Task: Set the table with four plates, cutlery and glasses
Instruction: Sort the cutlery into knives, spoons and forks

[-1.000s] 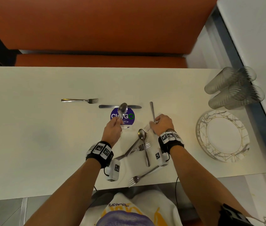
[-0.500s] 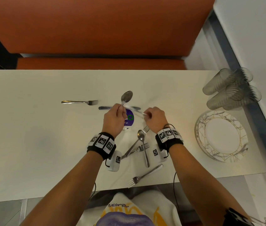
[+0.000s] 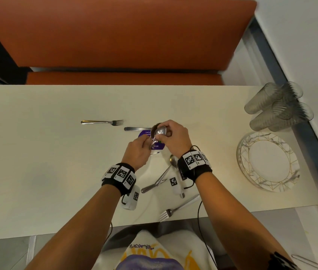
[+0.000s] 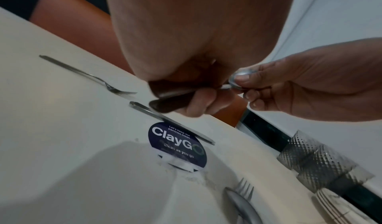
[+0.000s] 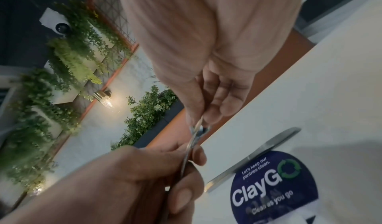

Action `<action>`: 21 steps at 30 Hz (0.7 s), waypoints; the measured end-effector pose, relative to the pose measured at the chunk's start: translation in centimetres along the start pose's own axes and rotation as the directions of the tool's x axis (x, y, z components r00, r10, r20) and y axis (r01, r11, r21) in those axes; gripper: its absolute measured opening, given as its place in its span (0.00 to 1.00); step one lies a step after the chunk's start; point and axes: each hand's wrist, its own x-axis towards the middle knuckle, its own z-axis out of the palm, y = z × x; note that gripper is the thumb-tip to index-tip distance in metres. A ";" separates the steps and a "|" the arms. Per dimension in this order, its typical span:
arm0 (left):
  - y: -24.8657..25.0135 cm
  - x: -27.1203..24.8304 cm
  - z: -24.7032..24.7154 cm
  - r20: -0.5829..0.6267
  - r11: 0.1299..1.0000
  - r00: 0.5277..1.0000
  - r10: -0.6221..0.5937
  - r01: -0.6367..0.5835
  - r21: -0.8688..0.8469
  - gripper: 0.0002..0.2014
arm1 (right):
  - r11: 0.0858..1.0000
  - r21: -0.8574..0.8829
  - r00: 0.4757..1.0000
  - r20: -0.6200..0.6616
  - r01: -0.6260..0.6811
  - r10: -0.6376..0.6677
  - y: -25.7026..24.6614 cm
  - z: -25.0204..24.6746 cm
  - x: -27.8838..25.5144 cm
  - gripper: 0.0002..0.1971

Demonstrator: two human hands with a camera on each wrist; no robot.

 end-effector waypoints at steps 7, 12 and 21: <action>0.4 -1.1 -1.3 0.183 0.946 0.974 -0.133 0.180 -0.269 0.15 | 0.997 0.068 0.993 -0.118 -0.022 0.030 -0.2 1.6 -1.0 0.13; 0.2 -1.2 -1.6 0.199 0.915 0.967 -0.161 0.222 -0.337 0.16 | 0.998 0.061 0.983 -0.178 -0.023 0.034 -0.2 1.9 -0.8 0.20; 0.8 -1.8 -1.0 0.274 0.857 0.946 -0.174 0.283 -0.430 0.18 | 0.991 0.100 0.992 -0.078 -0.091 0.099 0.4 1.7 -0.3 0.13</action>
